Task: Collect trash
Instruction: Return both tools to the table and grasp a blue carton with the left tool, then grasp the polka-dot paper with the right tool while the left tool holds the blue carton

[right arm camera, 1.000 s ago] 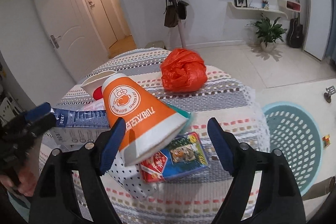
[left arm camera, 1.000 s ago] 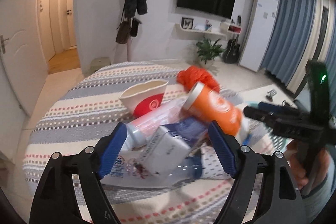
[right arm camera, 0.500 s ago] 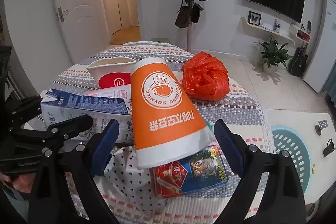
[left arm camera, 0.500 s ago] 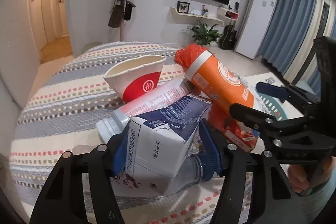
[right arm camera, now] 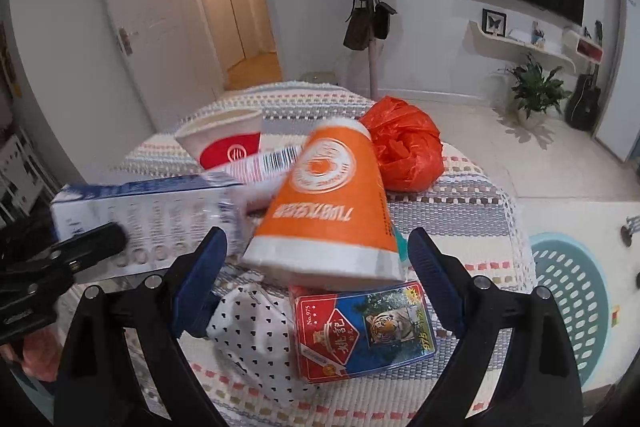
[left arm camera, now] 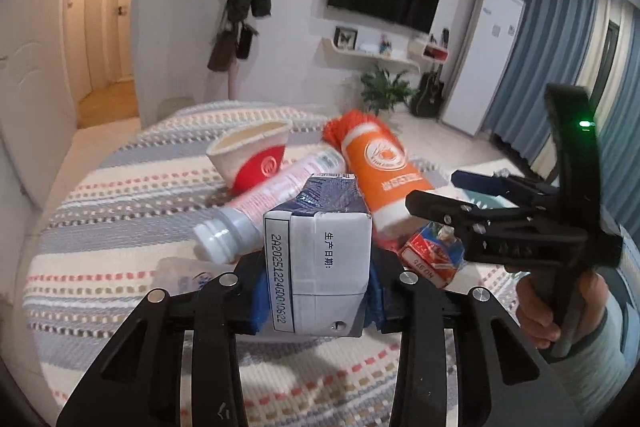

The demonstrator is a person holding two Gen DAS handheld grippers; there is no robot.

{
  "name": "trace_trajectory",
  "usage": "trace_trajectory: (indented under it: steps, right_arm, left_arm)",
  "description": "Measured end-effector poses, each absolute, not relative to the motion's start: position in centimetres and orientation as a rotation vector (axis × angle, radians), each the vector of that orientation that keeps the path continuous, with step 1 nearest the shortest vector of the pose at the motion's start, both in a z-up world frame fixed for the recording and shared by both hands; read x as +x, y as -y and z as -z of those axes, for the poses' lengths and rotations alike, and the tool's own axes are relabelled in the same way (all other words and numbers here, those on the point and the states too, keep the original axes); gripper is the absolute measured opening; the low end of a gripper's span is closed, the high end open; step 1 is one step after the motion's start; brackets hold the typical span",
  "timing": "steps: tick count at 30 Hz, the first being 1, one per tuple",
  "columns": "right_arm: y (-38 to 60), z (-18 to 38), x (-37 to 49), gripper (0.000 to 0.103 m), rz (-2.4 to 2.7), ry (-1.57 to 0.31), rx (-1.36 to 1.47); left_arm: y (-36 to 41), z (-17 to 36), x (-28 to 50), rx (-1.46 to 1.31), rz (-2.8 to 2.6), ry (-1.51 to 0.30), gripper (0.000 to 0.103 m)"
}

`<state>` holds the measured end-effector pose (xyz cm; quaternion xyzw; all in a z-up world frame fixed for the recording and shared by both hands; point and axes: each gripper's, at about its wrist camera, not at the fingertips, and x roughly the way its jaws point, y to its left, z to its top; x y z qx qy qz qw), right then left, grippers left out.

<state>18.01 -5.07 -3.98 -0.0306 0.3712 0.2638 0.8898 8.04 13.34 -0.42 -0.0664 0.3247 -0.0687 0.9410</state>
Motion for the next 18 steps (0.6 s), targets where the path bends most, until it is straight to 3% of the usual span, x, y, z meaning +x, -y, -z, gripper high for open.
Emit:
trace_trajectory:
  steps: [9,12,14,18]
  right_arm:
    - [5.9,3.5,15.0,0.085,-0.673,-0.765,0.001]
    - [4.4,4.4,12.7,0.065,-0.731,-0.787,-0.049]
    - [3.2,5.4,11.7,0.056,-0.715,-0.798,-0.116]
    - [1.9,7.0,10.8,0.056,-0.664,-0.81,-0.207]
  left_arm:
    - [-15.0,-0.6,0.7,-0.163,0.024,-0.563,0.036]
    - [-15.9,-0.2,-1.7,-0.187,-0.033,-0.534,0.036]
    - [-16.8,0.1,-3.2,-0.197,-0.086,-0.516,0.036]
    - [-18.1,1.4,-5.1,-0.184,-0.225,-0.511,0.036]
